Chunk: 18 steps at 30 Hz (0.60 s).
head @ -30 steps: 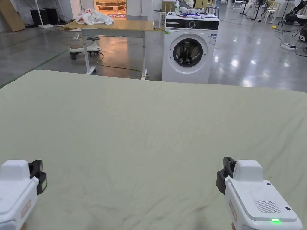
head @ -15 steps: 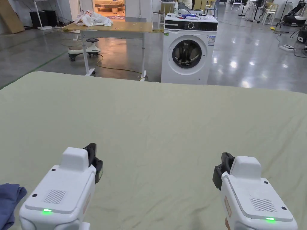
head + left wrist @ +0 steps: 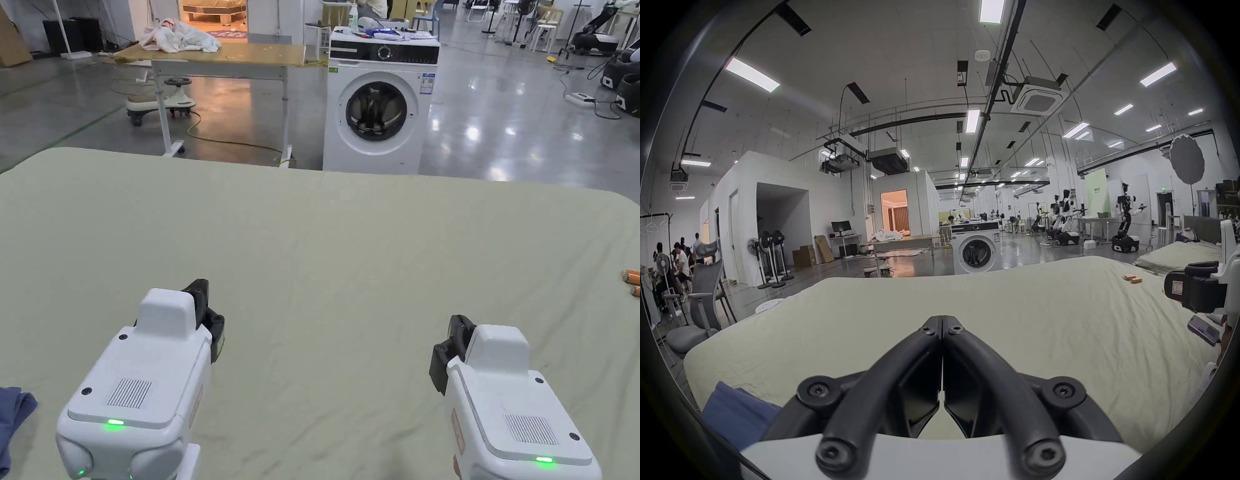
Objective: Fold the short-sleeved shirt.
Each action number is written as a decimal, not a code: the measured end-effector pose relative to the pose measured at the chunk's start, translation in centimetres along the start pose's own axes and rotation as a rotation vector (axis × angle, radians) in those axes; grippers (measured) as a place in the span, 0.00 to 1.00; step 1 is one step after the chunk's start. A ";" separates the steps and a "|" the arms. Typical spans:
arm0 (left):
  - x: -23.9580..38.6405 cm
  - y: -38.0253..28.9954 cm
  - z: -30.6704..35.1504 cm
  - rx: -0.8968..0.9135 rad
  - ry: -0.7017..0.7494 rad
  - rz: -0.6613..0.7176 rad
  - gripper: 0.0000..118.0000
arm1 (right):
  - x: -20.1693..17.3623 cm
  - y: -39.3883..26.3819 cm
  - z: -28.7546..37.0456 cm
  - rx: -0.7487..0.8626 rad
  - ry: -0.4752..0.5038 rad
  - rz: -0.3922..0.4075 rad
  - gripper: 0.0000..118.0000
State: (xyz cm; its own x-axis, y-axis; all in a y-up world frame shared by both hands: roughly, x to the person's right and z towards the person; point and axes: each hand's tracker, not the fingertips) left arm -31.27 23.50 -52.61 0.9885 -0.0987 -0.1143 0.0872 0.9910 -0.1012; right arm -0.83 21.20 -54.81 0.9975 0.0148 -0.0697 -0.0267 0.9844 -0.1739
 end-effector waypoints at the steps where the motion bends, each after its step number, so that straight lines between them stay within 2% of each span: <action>1: 0.0 0.0 0.0 -0.001 0.003 0.000 0.00 | 0.0 -0.1 0.0 0.000 0.001 0.004 0.01; 13: 0.3 -0.5 0.1 -0.018 0.033 0.013 0.00 | -0.4 -0.5 -0.3 0.001 0.007 0.007 0.01; 15: 0.2 -0.6 0.1 -0.012 0.038 0.015 0.08 | -0.4 -0.6 -0.4 0.000 0.006 0.010 0.02; 16: 0.1 -0.6 0.2 -0.011 0.042 0.018 0.17 | -0.4 -0.6 -0.4 0.001 0.005 0.009 0.05; 17: 0.1 -0.6 0.2 -0.008 0.043 0.021 0.37 | -0.4 -0.6 -0.4 0.004 -0.002 0.009 0.16; 18: 0.2 -0.6 0.2 -0.009 0.049 0.022 0.54 | -0.4 -0.6 -0.4 0.008 -0.011 0.012 0.33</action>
State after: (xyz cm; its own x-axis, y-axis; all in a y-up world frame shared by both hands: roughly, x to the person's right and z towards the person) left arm -31.13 22.92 -52.39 0.9829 -0.0817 -0.1650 0.0645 0.9922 -0.1069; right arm -1.22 20.49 -55.04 0.9977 0.0280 -0.0611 -0.0378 0.9855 -0.1655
